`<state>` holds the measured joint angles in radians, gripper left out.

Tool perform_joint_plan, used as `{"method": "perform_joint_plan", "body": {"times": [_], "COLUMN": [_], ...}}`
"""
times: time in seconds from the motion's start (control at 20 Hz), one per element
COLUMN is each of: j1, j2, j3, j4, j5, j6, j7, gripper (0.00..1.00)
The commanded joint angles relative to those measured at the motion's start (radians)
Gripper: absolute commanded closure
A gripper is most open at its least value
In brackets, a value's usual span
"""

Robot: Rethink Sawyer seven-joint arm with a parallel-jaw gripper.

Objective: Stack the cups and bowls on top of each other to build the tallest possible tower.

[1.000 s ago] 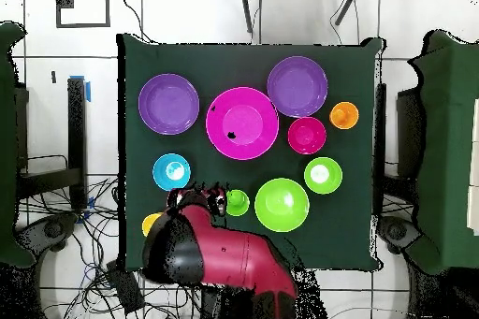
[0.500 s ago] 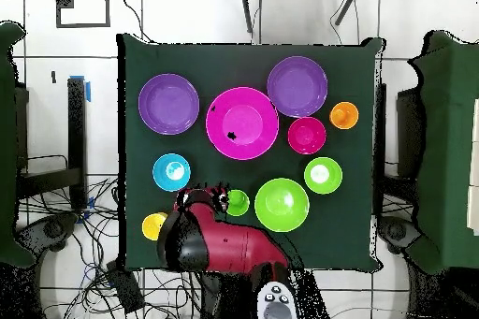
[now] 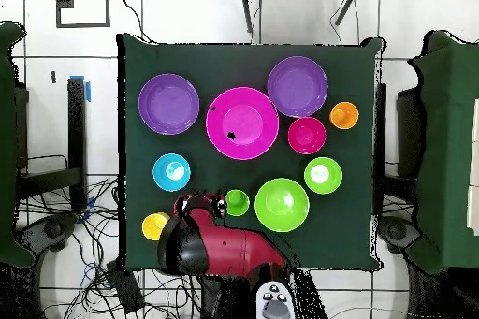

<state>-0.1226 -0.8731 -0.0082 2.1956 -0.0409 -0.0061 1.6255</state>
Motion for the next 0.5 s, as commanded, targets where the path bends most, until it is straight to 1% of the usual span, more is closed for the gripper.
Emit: {"method": "perform_joint_plan", "body": {"times": [0.05,0.15,0.25,0.45,0.5], "j1": [-0.011,-0.008,-0.01,0.031,0.03], "j2": [-0.12,-0.117,-0.1,-0.096,-0.094], "j3": [0.064,0.061,0.059,0.01,0.01], "j4": [0.063,0.05,0.053,0.041,0.029], "j5": [-0.02,-0.018,-0.027,-0.027,-0.028], "j6": [0.183,0.189,0.14,0.109,0.114], "j7": [0.101,0.103,0.121,0.147,0.139], "gripper": [0.0,0.0,0.0,0.0,0.0]}}
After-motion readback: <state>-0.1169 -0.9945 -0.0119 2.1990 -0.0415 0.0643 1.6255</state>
